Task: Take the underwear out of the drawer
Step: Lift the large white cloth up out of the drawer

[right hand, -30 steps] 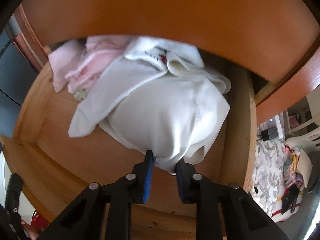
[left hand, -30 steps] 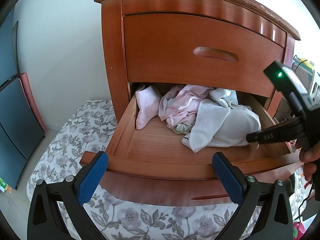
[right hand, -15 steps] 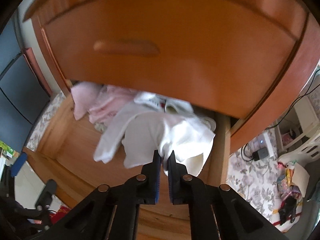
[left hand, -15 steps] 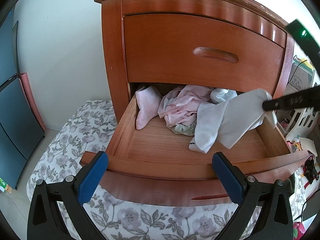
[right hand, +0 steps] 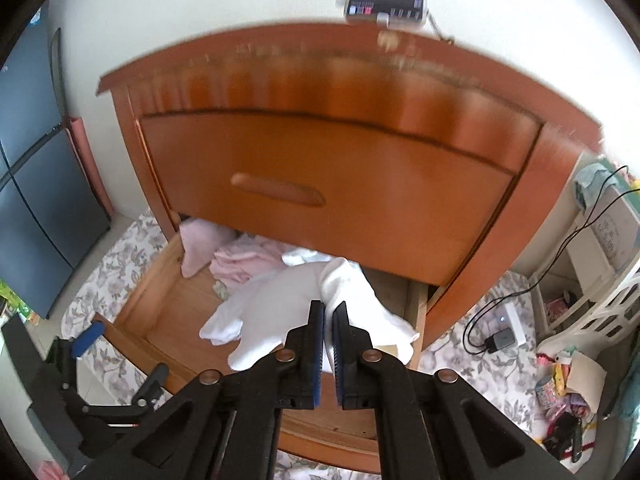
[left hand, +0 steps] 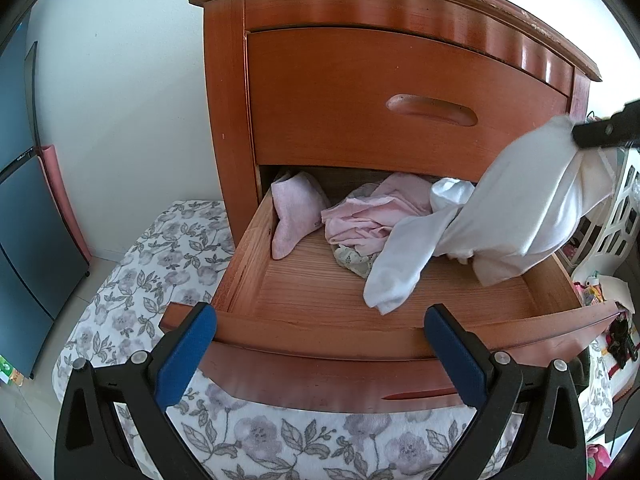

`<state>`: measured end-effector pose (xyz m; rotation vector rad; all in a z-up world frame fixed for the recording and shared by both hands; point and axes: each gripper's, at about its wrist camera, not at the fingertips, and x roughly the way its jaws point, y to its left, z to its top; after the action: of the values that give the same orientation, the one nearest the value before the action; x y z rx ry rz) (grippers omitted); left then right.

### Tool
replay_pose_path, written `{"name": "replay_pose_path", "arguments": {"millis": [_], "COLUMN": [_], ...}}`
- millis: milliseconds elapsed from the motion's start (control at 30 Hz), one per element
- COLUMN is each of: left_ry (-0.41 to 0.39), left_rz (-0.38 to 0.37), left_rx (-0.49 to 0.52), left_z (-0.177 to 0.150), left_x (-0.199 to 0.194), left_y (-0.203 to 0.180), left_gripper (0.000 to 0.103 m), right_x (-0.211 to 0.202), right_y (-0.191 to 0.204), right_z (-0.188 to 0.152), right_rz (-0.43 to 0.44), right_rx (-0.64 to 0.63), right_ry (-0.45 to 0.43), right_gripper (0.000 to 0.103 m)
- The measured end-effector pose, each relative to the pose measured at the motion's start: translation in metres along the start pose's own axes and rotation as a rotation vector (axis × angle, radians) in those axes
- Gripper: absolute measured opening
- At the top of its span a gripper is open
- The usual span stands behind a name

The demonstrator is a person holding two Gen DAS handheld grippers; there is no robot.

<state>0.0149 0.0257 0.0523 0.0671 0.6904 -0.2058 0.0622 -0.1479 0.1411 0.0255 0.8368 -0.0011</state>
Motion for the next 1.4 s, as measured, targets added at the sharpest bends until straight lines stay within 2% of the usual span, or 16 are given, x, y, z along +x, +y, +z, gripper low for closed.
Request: {"name": "replay_pose_path", "arguments": {"millis": [567, 767, 1000, 1233, 1400], "left_ry": [0.0, -0.001, 0.0, -0.001, 0.0], "left_rz": [0.0, -0.001, 0.001, 0.0, 0.001], "left_rx": [-0.001, -0.001, -0.001, -0.001, -0.001], "left_z": [0.0, 0.0, 0.001, 0.001, 0.001], "left_x": [0.0, 0.0, 0.0, 0.0, 0.001], "left_y": [0.0, 0.001, 0.001, 0.001, 0.001], "left_gripper": [0.103, 0.103, 0.103, 0.103, 0.103], "right_x": [-0.096, -0.102, -0.11, -0.157, -0.202], "right_y": [-0.011, -0.004, -0.01, -0.027, -0.035], "right_z": [0.026, 0.026, 0.031, 0.055, 0.073], "right_rz": [-0.043, -0.053, -0.067, -0.106, -0.135], "right_rx": [0.014, -0.019, 0.019, 0.059, 0.065], "right_ry": [-0.189, -0.165, -0.194, -0.305, -0.428], "right_gripper": [0.002, 0.002, 0.002, 0.002, 0.0]}}
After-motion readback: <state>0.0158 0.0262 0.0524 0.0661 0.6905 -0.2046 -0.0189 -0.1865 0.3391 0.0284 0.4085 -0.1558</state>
